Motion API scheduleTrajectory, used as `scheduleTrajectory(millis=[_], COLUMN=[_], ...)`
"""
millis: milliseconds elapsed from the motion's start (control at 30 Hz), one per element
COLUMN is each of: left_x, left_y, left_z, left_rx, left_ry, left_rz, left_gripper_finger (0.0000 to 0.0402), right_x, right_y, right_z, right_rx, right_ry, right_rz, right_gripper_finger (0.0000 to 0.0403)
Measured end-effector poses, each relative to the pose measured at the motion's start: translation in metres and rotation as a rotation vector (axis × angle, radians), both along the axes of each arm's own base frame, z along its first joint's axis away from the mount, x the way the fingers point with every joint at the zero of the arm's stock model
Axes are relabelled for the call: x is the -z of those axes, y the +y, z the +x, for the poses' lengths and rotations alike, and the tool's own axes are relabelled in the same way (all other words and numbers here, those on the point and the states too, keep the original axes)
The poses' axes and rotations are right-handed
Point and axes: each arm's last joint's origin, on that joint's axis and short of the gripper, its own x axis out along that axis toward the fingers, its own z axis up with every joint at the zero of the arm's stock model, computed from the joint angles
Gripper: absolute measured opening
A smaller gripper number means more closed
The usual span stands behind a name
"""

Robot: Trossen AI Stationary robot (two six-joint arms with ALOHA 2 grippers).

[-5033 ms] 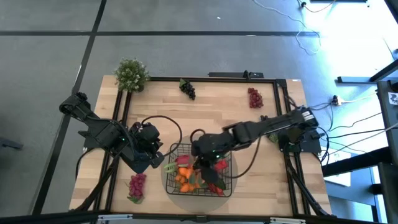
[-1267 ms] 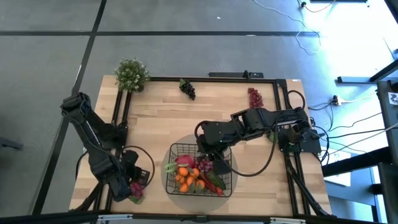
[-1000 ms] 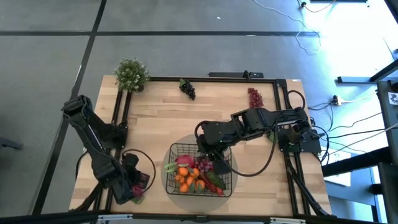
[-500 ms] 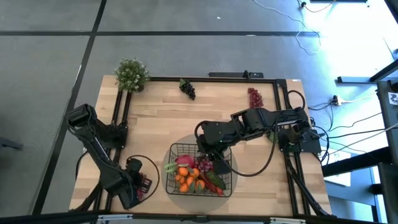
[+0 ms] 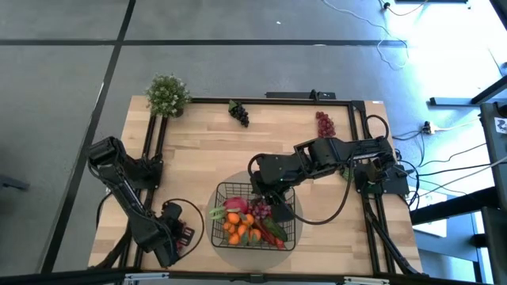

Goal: Build produce basket
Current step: Put the bottom red grapes into the black wire basket

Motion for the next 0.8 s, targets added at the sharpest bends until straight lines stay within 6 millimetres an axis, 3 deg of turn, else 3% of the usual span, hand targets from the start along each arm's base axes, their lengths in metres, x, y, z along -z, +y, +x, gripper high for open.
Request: scheduleTrajectory(millis=[567, 800], left_x=[-0.0007, 0.0085], left_y=[0.0047, 0.0015], left_z=[-0.0038, -0.0030], left_rx=[-0.001, -0.008], left_ry=[0.052, 0.103], left_rz=[0.041, 0.047], left_gripper_finger=[0.0078, 0.0078], right_x=[0.0000, 0.0000], right_y=[-0.0004, -0.0004], right_z=[0.0001, 0.0001], right_rx=[0.003, 0.004], right_ry=[0.001, 0.001], right_rz=[0.002, 0.002], right_gripper_finger=[0.0110, 0.0110])
